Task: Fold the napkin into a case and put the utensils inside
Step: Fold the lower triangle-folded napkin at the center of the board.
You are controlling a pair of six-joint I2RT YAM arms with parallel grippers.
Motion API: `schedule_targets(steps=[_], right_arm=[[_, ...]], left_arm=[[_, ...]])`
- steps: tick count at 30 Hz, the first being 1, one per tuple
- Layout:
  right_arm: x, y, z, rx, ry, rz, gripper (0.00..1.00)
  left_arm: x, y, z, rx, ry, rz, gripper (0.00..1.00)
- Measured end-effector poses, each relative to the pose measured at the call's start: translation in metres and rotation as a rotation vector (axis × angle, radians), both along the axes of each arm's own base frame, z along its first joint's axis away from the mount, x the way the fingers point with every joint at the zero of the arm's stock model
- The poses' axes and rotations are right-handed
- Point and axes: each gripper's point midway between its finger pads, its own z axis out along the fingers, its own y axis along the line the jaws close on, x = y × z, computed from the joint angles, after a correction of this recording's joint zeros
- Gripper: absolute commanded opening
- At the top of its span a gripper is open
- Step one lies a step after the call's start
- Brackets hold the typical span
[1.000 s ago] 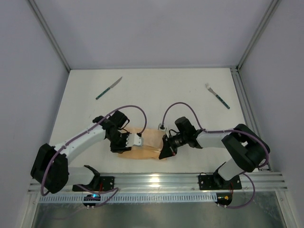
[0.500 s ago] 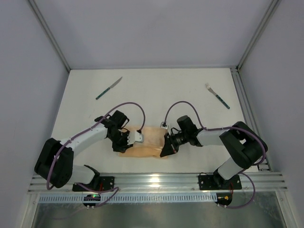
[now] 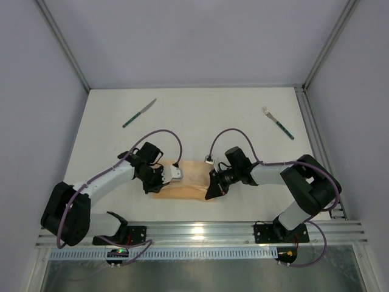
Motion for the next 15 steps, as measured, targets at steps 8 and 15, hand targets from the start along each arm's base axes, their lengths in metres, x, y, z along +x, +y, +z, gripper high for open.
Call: schedule_targets(steps=[8,15], right_arm=[[0.009,-0.001,-0.004,-0.043,-0.024,-0.024,0.64],[0.012,-0.001,0.009,0.001,-0.102,-0.037,0.69]], left_arm=[[0.01,0.001,0.001,-0.003,-0.004,0.077,0.0],[0.015,-0.003,-0.004,0.014,0.039,0.106,0.0]])
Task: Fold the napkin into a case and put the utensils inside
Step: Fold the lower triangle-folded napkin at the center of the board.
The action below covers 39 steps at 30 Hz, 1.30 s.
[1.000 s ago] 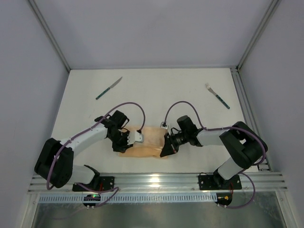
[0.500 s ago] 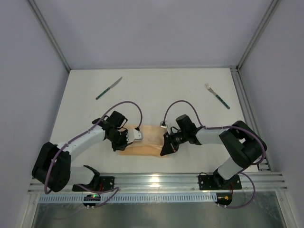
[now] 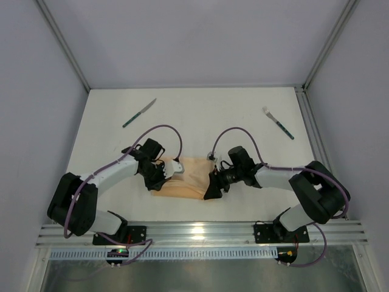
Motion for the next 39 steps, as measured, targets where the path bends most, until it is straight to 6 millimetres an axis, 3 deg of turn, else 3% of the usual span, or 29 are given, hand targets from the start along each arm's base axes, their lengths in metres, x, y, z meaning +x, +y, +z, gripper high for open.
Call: schedule_targets(steps=[8,15,16,20,25,31,39], right_arm=[[0.0,-0.002,0.015,0.012,-0.16,-0.011,0.7],[-0.019,0.006,0.004,-0.062,-0.234,0.043,0.7],[-0.016,0.004,0.001,-0.085,-0.237,0.028,0.67],[-0.004,0.001,-0.015,-0.167,-0.224,-0.024,0.31],[0.001,0.006,-0.02,-0.185,-0.189,-0.05,0.05],[-0.007,0.009,-0.016,-0.156,-0.135,-0.036,0.04],[-0.048,0.015,0.006,-0.052,0.085,0.07,0.04]], left_arm=[[0.002,0.0,-0.004,0.01,0.027,0.014,0.0],[0.003,0.002,-0.004,0.014,0.036,0.024,0.0],[0.004,0.002,-0.004,0.013,0.035,0.025,0.0],[0.006,0.002,-0.002,0.01,0.03,0.03,0.0],[0.007,0.003,-0.002,0.008,0.032,0.034,0.0],[-0.004,0.005,0.0,0.0,0.074,0.009,0.0],[-0.042,0.008,0.03,-0.068,0.125,-0.076,0.02]])
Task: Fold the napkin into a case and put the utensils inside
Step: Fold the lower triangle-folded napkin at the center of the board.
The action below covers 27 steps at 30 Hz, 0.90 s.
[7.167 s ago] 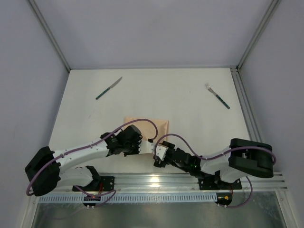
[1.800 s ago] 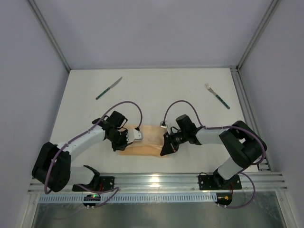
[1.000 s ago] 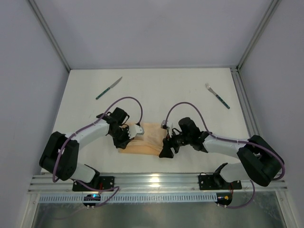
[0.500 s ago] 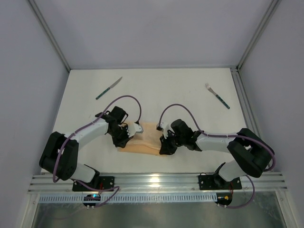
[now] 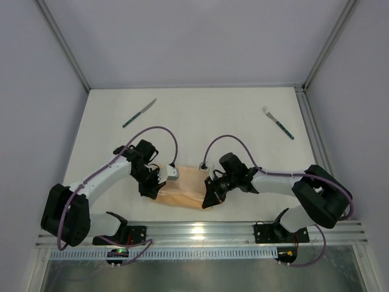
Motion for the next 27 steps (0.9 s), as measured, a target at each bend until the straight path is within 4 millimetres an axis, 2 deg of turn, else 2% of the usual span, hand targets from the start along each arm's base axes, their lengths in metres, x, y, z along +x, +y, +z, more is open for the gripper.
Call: schedule_targets(steps=[1,4,5,7,9,12,15,18,21,27], right_arm=[[-0.005,0.0,0.003,0.008,0.029,0.013,0.04],[-0.01,-0.001,0.007,0.012,0.087,0.027,0.04],[-0.007,0.001,0.007,0.014,0.11,0.026,0.04],[0.005,0.0,0.004,0.009,0.135,-0.006,0.04],[0.02,-0.002,-0.001,0.0,0.159,-0.044,0.04],[0.037,-0.006,-0.011,-0.018,0.19,-0.091,0.04],[0.038,-0.006,-0.019,-0.035,0.211,-0.094,0.04],[0.036,-0.008,-0.025,-0.05,0.22,-0.091,0.04],[0.036,-0.009,-0.028,-0.061,0.222,-0.085,0.04],[0.044,-0.009,-0.026,-0.088,0.184,-0.068,0.04]], left_arm=[[-0.005,0.001,0.001,0.001,0.017,-0.005,0.2],[-0.007,0.003,0.0,0.008,0.032,-0.006,0.55],[-0.005,0.003,0.0,0.008,0.029,0.004,0.57],[0.001,0.002,0.002,0.002,0.027,0.049,0.59],[0.016,0.0,0.009,-0.021,0.001,0.103,0.6],[0.048,0.0,0.023,-0.062,-0.076,0.19,0.58],[0.068,-0.003,0.028,-0.086,-0.132,0.241,0.42],[0.072,-0.005,0.029,-0.094,-0.14,0.263,0.39],[0.074,-0.004,0.027,-0.085,-0.155,0.27,0.44],[0.077,0.003,0.014,-0.043,-0.185,0.273,0.47]])
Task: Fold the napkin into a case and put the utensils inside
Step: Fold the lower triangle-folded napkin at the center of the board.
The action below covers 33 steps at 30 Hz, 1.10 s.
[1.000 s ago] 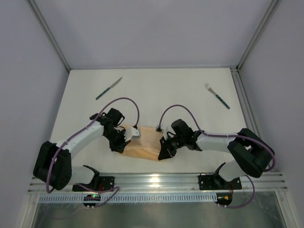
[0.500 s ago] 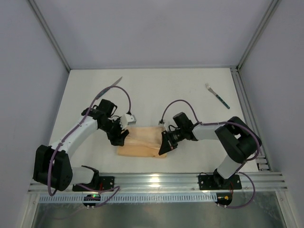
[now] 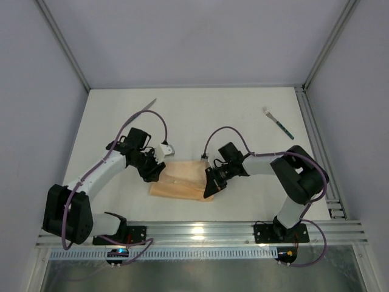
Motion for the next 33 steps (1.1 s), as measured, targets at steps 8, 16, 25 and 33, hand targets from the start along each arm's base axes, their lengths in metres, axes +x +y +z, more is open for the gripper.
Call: schedule_targets(steps=[8,16,25,33], right_arm=[[0.005,0.001,0.002,-0.026,-0.034,0.025,0.04],[-0.001,0.006,0.006,-0.057,-0.072,0.098,0.04],[0.002,0.01,0.008,-0.052,-0.104,0.164,0.04],[0.003,0.02,0.007,-0.033,-0.098,0.255,0.04]], left_arm=[[0.008,-0.005,-0.019,0.063,-0.006,-0.028,0.5],[0.029,-0.005,-0.025,0.072,-0.073,0.071,0.54],[0.078,0.033,-0.016,0.147,-0.24,0.301,0.54],[0.068,0.037,-0.041,0.181,-0.188,0.298,0.25]])
